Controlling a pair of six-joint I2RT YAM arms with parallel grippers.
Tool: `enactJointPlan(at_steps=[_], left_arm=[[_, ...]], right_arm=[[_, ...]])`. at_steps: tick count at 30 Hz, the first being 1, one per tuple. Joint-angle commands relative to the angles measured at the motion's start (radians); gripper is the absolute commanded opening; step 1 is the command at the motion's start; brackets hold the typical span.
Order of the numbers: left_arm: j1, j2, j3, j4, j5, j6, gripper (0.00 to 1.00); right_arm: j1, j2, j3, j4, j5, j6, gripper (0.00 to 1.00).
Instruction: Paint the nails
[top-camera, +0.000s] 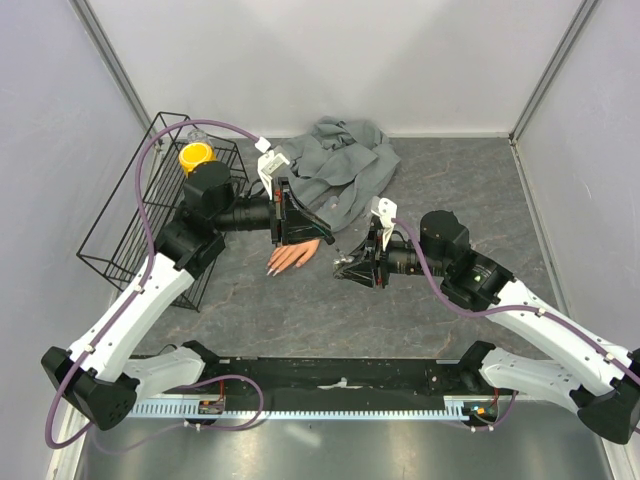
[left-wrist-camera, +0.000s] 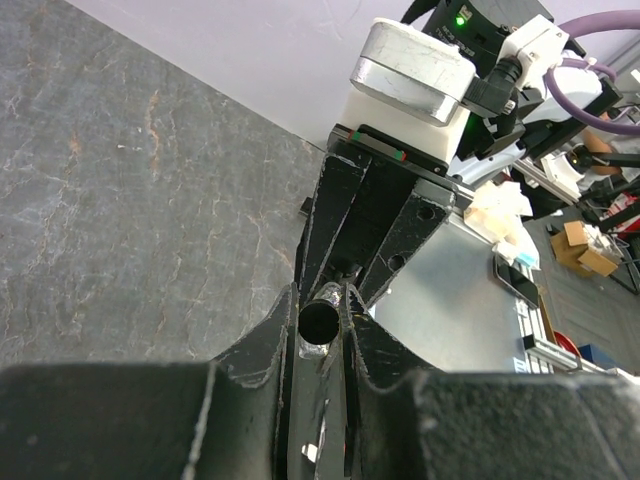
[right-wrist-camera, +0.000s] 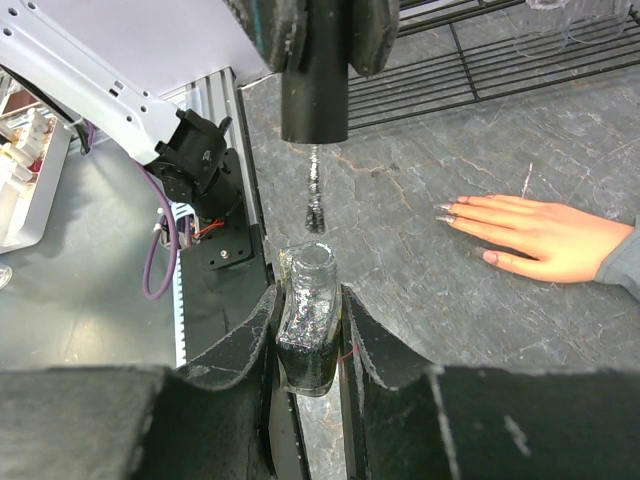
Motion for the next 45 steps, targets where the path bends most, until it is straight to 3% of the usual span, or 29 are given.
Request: enactJointPlan(at_steps=[1,45], left_arm=[[0.0,-0.003,-0.01,0.055,0.041,-0.032,0.02],[-0.013,0.036,-0.002,-0.003,0.134,0.008,0.02]], right_arm=[[0.011,0.001,0.043,0.036,0.006,-0.012,0.0],[0.035,0.056,0.102,0.027,0.011,-0.026,0.0]])
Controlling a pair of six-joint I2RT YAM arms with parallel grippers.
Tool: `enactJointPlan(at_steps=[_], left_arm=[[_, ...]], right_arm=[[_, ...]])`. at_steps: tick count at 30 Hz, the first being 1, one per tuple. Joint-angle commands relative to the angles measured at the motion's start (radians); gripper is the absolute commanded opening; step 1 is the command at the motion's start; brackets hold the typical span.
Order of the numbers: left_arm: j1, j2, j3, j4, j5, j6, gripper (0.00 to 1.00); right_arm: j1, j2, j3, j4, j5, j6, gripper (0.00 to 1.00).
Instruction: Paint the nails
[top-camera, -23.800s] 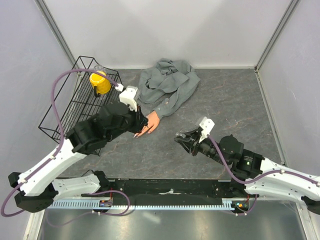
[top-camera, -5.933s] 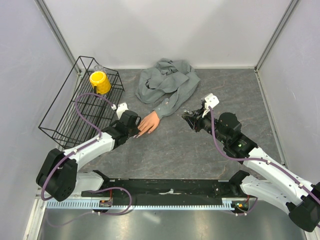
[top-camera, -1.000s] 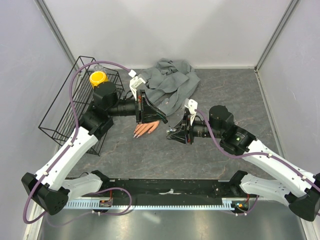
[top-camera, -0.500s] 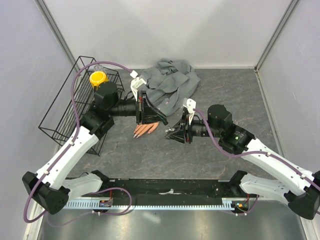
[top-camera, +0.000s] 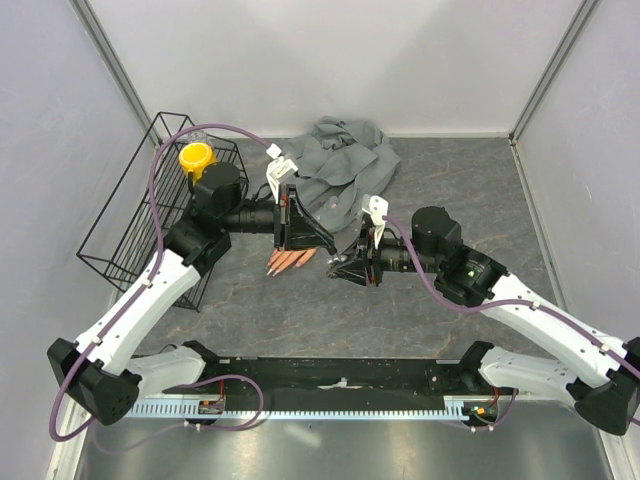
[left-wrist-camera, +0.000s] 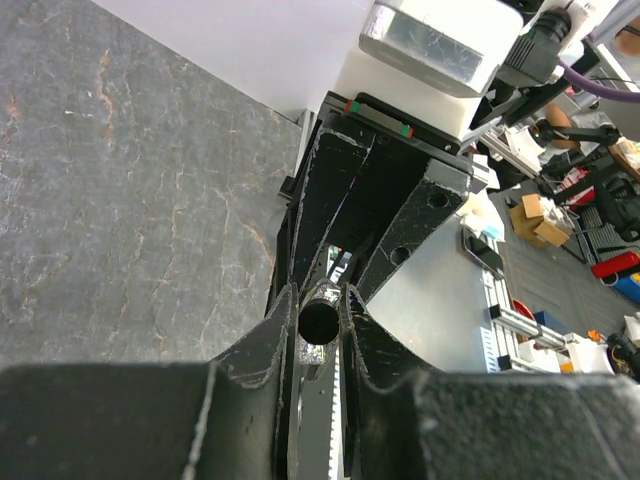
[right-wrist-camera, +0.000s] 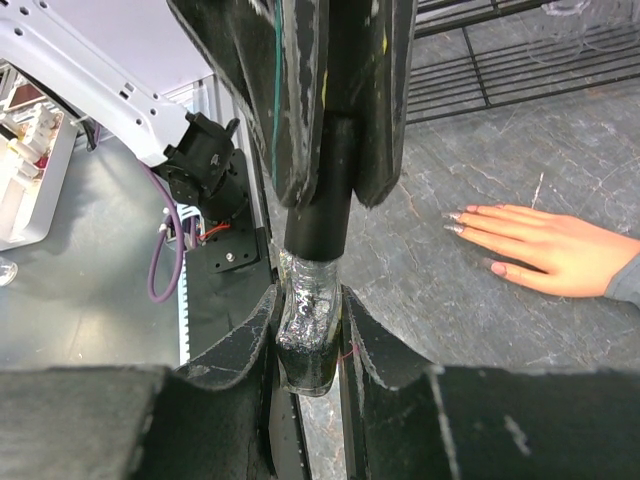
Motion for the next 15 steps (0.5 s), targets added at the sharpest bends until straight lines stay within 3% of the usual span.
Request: enactJointPlan(at_steps=[1,10,15], left_arm=[[-0.01,0.008,0.036,-0.023,0.05,0.029,0.02],[-0.026,0.057,0.111,-0.193,0.062,0.184,0.02],[-0.043,0.089,0.125,-0.253,0.171,0.324,0.02]], right_arm=[[0.007,0.009,0.059,0.034,0.002,-0.02,0.0],[0.008,0.038,0.088,0.051,0.025,0.0,0.0],[0.008,0.043,0.076,0.14,-0.006,0.026,0.0]])
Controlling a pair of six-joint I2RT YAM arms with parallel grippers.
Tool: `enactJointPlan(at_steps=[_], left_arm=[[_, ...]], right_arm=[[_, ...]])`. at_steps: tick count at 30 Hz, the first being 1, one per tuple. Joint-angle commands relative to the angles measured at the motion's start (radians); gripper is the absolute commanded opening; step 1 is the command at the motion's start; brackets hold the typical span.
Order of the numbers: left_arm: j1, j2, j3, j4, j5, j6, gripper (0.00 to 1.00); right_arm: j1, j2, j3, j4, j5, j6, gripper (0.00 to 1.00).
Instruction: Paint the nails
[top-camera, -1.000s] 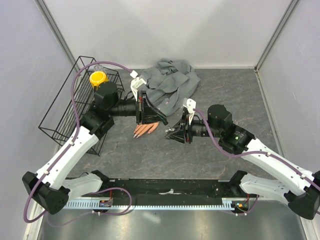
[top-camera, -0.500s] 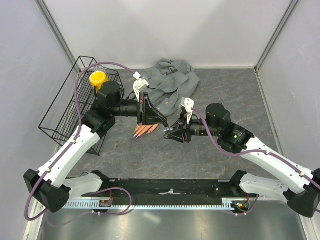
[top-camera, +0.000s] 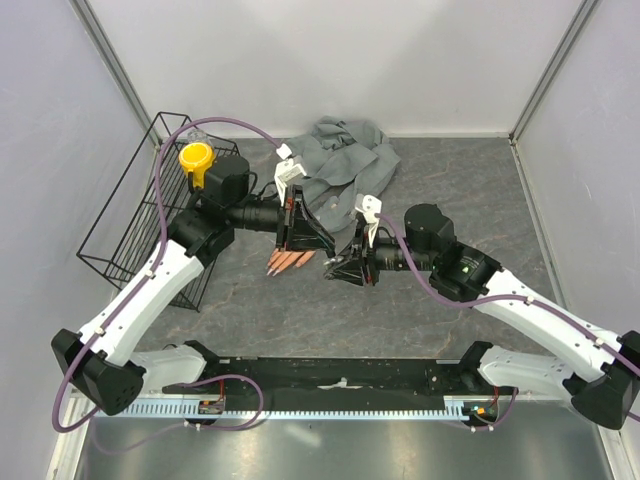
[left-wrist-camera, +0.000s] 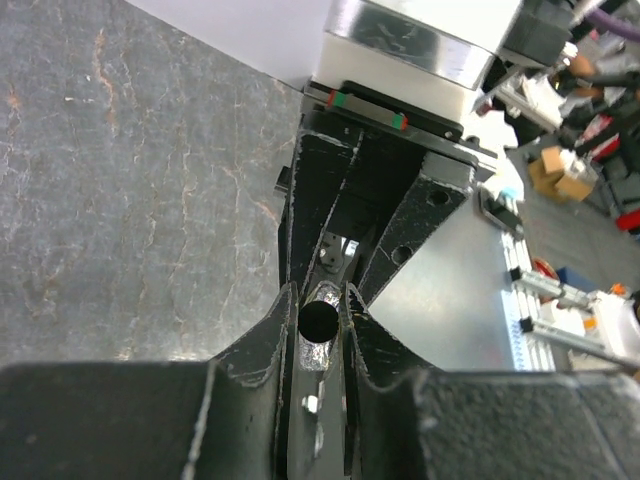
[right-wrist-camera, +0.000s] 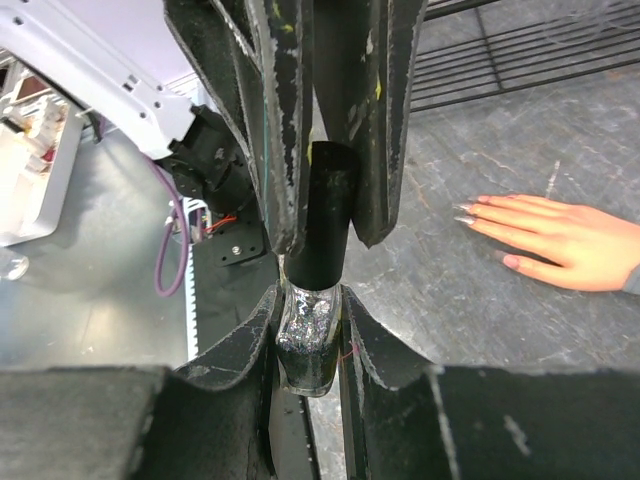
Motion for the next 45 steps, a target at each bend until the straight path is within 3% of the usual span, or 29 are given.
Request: enactJointPlan(at_steps=[1,10,15,19,21,25,33,39,45], left_arm=[[-0.029,0.037,0.047,-0.113,0.167,0.174,0.02],[-0.104,0.022,0.049,-0.124,0.302,0.363,0.02],[-0.11,-0.018,0.005,0.039,0.175,0.268,0.02],[-0.11,-0.071,-0.052,0.164,-0.01,0.08,0.02],[-0.11,-0.078,-0.062,0.181,-0.105,0.018,0.02],[-0.11,-0.056,-0.051,0.189,-0.147,-0.124,0.02],[-0.111,-0.033,-0.02,0.154,-0.028,-0.068,0.02],[-0.124,-0.041,-0.038,0.157,-0.073,0.003,0.02],[-0.124,-0.088,-0.066,0.227,-0.144,-0.025,0.02]], right_arm=[[0.002,0.004,0.047,0.195,-0.026,0.027,0.0],[0.002,-0.027,-0.028,0.554,-0.216,0.196,0.0],[0.002,-0.071,-0.033,0.566,-0.16,0.167,0.0],[0.002,-0.123,-0.051,0.548,-0.121,0.133,0.0],[0.002,-0.137,-0.064,0.546,-0.112,0.127,0.0],[0.0,-0.146,-0.061,0.531,-0.118,0.108,0.0],[0.002,-0.145,-0.024,0.46,-0.09,0.066,0.0],[0.002,-0.146,0.007,0.443,-0.041,0.067,0.0],[0.0,-0.159,0.005,0.454,-0.04,0.078,0.0]])
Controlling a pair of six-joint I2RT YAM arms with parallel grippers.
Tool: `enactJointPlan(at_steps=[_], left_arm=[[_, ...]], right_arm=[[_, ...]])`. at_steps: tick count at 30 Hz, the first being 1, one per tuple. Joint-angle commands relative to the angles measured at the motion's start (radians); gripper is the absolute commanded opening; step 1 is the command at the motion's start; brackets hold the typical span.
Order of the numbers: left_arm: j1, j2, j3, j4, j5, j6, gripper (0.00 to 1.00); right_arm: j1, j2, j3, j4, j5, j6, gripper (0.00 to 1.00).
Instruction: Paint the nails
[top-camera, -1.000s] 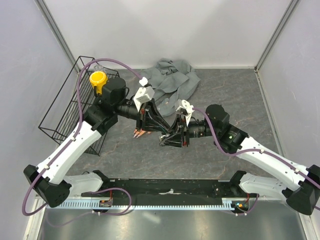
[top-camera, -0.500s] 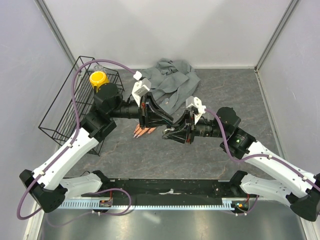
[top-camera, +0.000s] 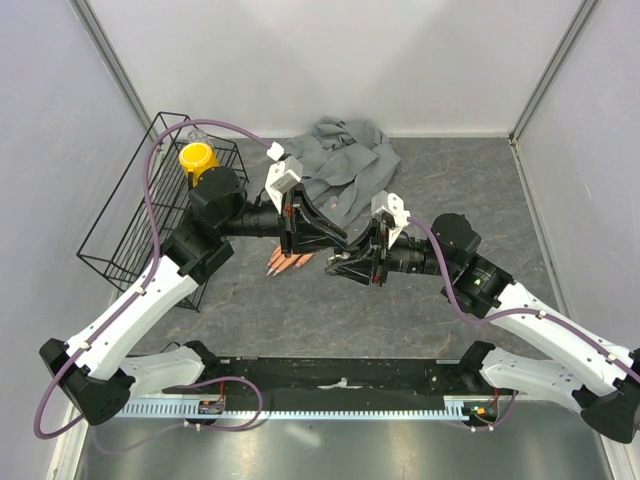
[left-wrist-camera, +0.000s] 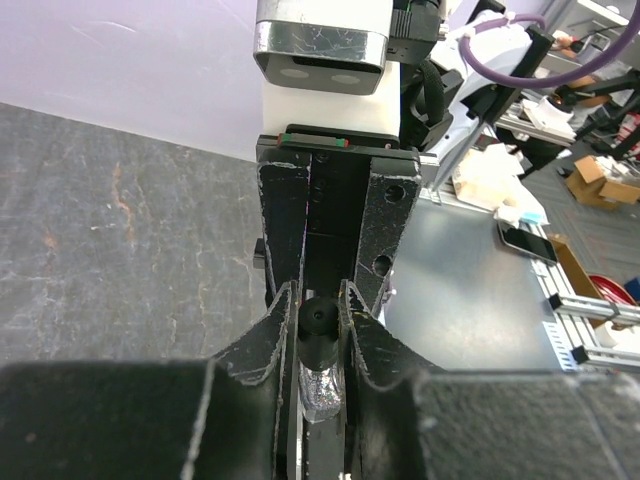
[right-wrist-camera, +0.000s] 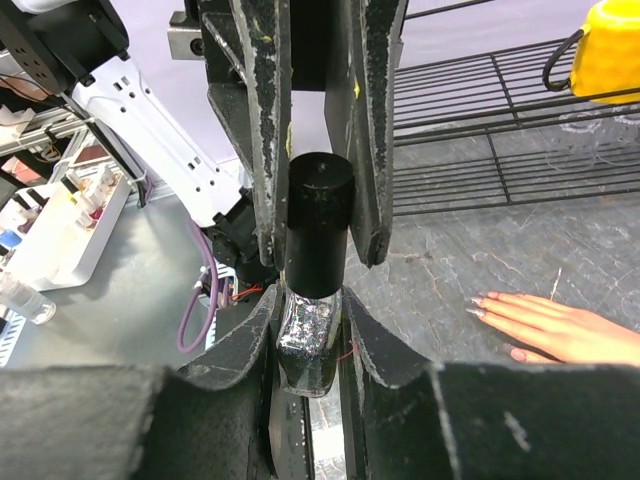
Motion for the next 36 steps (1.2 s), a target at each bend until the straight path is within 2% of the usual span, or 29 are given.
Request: enactJointPlan(at_steps=[1,3,8,14,18,21,24,25,27,28,30,34,35,36], left_arm=[[-0.009,-0.017,-0.039,-0.029,-0.054,0.008,0.02],[-0.009,-0.013,-0.036,-0.038,-0.098,-0.039,0.02],[-0.02,-0.002,-0.032,-0.032,-0.066,-0.093,0.02],[-0.02,0.013,0.002,-0.082,-0.068,-0.061,0.02],[-0.021,0.024,0.033,-0.107,-0.062,-0.047,0.02],[-0.02,0.021,0.034,-0.113,-0.062,-0.047,0.06],[-0.02,0.01,0.056,-0.139,-0.083,-0.035,0.16],[-0.02,0.006,0.062,-0.141,-0.094,-0.037,0.26],[-0.02,-0.011,0.077,-0.144,-0.128,-0.034,0.38],[-0.02,-0.016,0.083,-0.143,-0.14,-0.034,0.48],[-0.018,-0.019,0.123,-0.159,-0.177,-0.023,0.57],[-0.015,-0.02,0.197,-0.198,-0.214,-0.001,0.64],[-0.015,-0.031,0.206,-0.204,-0.218,0.002,0.81],[-0.013,-0.034,0.215,-0.219,-0.23,0.006,0.82]], right_arm=[[0.004,-0.06,0.092,0.194,0.03,-0.015,0.0],[0.004,-0.085,0.075,0.209,0.054,-0.012,0.0],[0.004,-0.116,0.044,0.26,0.128,-0.004,0.0],[0.004,-0.073,0.069,0.269,0.053,0.019,0.0],[0.004,-0.076,0.067,0.268,0.06,0.019,0.0],[0.004,-0.068,0.072,0.266,0.05,0.016,0.0],[0.004,-0.053,0.084,0.242,0.021,0.007,0.0],[0.004,-0.048,0.086,0.231,0.009,0.005,0.0],[0.002,-0.039,0.087,0.211,-0.001,-0.004,0.0],[0.004,-0.034,0.087,0.208,-0.016,-0.003,0.0],[0.004,-0.022,0.086,0.19,-0.034,-0.01,0.0],[0.004,-0.016,0.081,0.154,-0.035,-0.03,0.0],[0.002,-0.016,0.083,0.128,-0.032,-0.038,0.0],[0.004,-0.016,0.084,0.111,-0.024,-0.056,0.0]])
